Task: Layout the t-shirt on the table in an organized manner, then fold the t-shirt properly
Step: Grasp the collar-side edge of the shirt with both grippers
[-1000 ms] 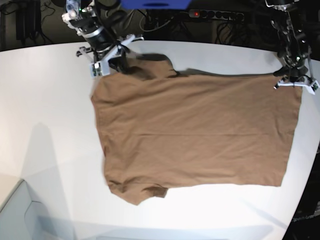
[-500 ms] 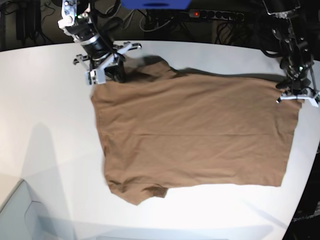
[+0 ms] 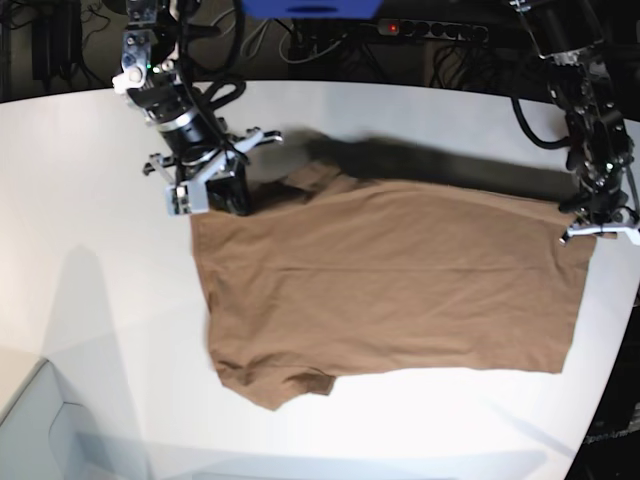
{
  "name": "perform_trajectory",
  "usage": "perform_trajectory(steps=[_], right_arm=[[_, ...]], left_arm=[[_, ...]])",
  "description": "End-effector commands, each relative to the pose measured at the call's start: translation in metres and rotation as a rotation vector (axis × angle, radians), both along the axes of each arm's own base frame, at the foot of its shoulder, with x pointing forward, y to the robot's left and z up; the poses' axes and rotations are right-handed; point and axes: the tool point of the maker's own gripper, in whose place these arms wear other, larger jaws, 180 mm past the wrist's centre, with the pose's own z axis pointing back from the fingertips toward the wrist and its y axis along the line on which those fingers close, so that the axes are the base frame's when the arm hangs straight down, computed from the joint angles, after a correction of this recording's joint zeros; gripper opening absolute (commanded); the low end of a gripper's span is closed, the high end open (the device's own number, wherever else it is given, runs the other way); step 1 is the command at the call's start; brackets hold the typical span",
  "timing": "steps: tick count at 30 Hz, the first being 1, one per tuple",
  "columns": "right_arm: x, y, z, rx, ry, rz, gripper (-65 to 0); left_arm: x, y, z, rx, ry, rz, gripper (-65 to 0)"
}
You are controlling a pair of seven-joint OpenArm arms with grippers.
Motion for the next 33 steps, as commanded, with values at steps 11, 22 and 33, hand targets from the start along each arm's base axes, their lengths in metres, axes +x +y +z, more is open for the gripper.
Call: perform_trajectory(steps=[11,22,33], right_arm=[[0.031,0.003,0.004,0.028,-0.046,-0.002,-65.0],[0.051,0.002,0.016,0.024,-0.092,-0.003,-65.0],[0.061,-0.005,0.003,0.025,-0.066,-0.022,-65.0]], left_arm=[[0.031,0.014,0.017,0.008,-0.06,0.035,-65.0],[0.05,0.018,0.016,-0.021,-0.072,0.053,-65.0],[0.065,0.018,0.002,-0.075,-0.049,0.071,-65.0]])
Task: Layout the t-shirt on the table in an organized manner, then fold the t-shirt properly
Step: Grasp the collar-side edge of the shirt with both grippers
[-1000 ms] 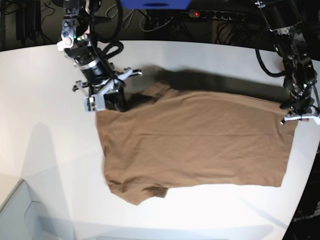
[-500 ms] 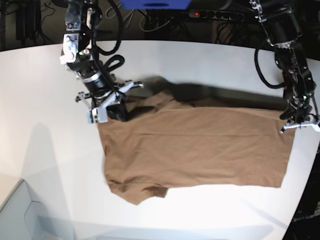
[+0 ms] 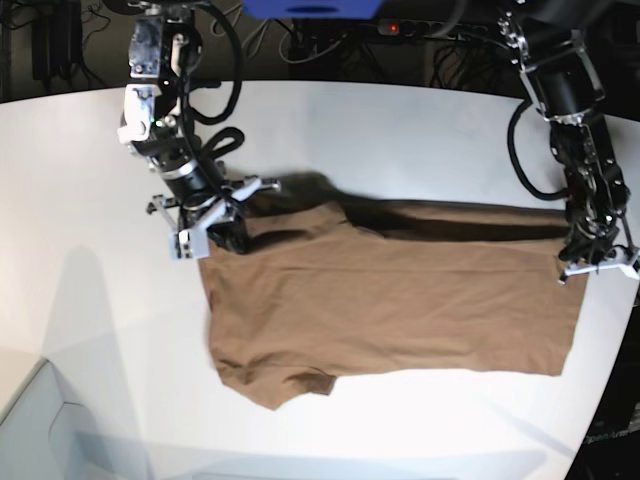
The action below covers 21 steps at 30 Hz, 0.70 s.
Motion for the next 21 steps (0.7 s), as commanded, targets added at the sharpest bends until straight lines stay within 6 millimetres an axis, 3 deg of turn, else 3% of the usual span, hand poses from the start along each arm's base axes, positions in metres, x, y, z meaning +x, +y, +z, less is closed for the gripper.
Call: perform_trajectory(steps=[1,15,21], right_arm=[[0.011,0.002,0.015,0.025,-0.059,-0.007,-65.0],[0.036,0.006,-0.002,0.041,-0.02,-0.002,-65.0],[0.055,0.007,0.012,0.042,-0.057,0.003,-65.0]], left_arm=[[0.011,0.01,0.02,0.04,-0.048,0.004,-65.0],[0.017,0.007,0.022,0.036,-0.054,-0.003,-65.0],[0.017,0.009,0.022,0.037,-0.055,0.0,-64.9]])
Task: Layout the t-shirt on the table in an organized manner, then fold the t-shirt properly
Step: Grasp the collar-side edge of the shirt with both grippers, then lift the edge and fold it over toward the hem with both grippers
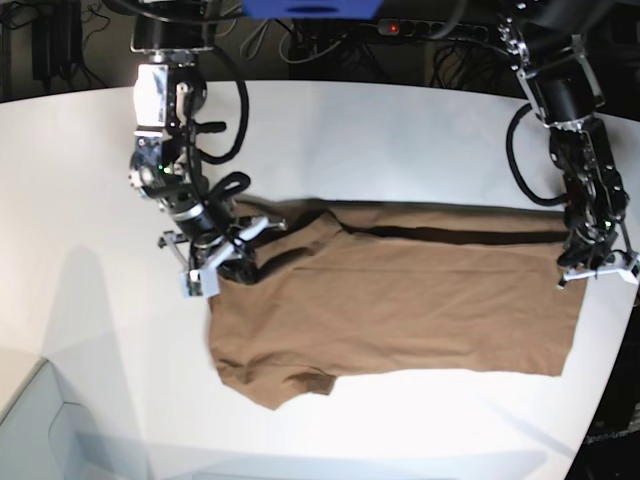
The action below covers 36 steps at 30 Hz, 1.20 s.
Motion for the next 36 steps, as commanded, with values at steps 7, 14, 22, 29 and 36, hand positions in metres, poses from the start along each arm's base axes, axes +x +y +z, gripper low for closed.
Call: perform_trajectory(steps=[7,14,22,29,36], right_arm=[[0.005,0.004,0.01,0.009,-0.006,0.01,-52.5],[0.003,0.001,0.01,0.015,-0.011,-0.001,-36.9],[-0.029,-0.006,0.025,-0.005,-0.046,-0.016,-36.0],[-0.067,-0.015,0.002,-0.039,0.031,-0.011,-35.9],[-0.078,-0.035,-0.01,-0.068,0.068,-0.043,-35.9]], left_arm=[[0.01,0.018,0.026,0.058,-0.05,0.005,-59.9],[0.01,0.019,0.03,0.065,-0.059,0.007,-38.0],[0.01,0.02,0.035,0.068,-0.077,0.008,-31.4],[-0.02,0.036,0.036,0.102,-0.07,0.051,-31.4],[-0.03,0.058,0.018,0.058,-0.026,0.123,-31.4]])
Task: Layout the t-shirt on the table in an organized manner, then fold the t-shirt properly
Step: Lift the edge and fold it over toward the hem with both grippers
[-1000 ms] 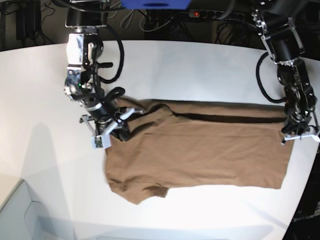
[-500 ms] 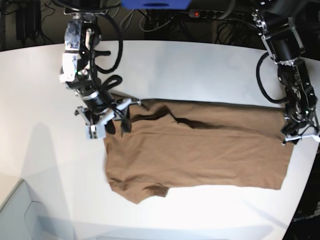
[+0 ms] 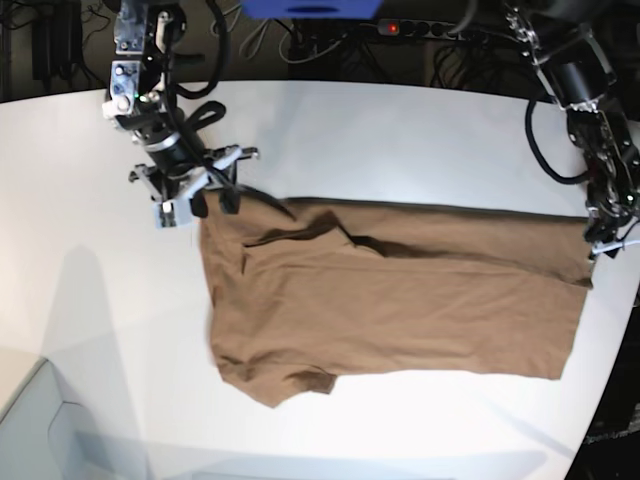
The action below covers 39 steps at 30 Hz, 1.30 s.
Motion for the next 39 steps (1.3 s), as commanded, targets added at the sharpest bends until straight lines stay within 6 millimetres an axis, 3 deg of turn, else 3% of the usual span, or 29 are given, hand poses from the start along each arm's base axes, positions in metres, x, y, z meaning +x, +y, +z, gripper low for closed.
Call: perform_trajectory(steps=[1,10,15,22,28,35,39], right_arm=[[0.006,-0.001,0.011,0.01,-0.045,-0.01,-35.9],[0.0,-0.035,0.006,-0.024,-0.028,-0.09,-35.9],[-0.005,-0.046,0.002,-0.035,-0.015,-0.118,-35.8],[-0.011,-0.04,-0.004,-0.023,0.007,-0.111,-35.7],[-0.005,-0.039,-0.022,-0.004,0.045,-0.113,-29.4],[-0.003,-0.015,-0.023,0.009,0.048,-0.047,-29.0],[0.009,-0.008,-0.03,0.025,0.056,-0.033,-29.2]], left_arm=[[0.012,0.015,0.022,0.047,-0.043,0.008,-31.4],[0.012,0.012,-0.007,-0.023,0.016,0.027,-32.5],[0.006,0.007,-0.023,-0.057,0.047,0.034,-52.4],[0.005,0.006,-0.025,-0.058,0.052,0.033,-65.0],[0.005,0.005,-0.026,-0.057,0.054,0.031,-64.8],[0.003,0.005,-0.028,-0.059,0.058,0.031,-64.8],[0.003,0.005,-0.028,-0.059,0.058,0.031,-64.8]])
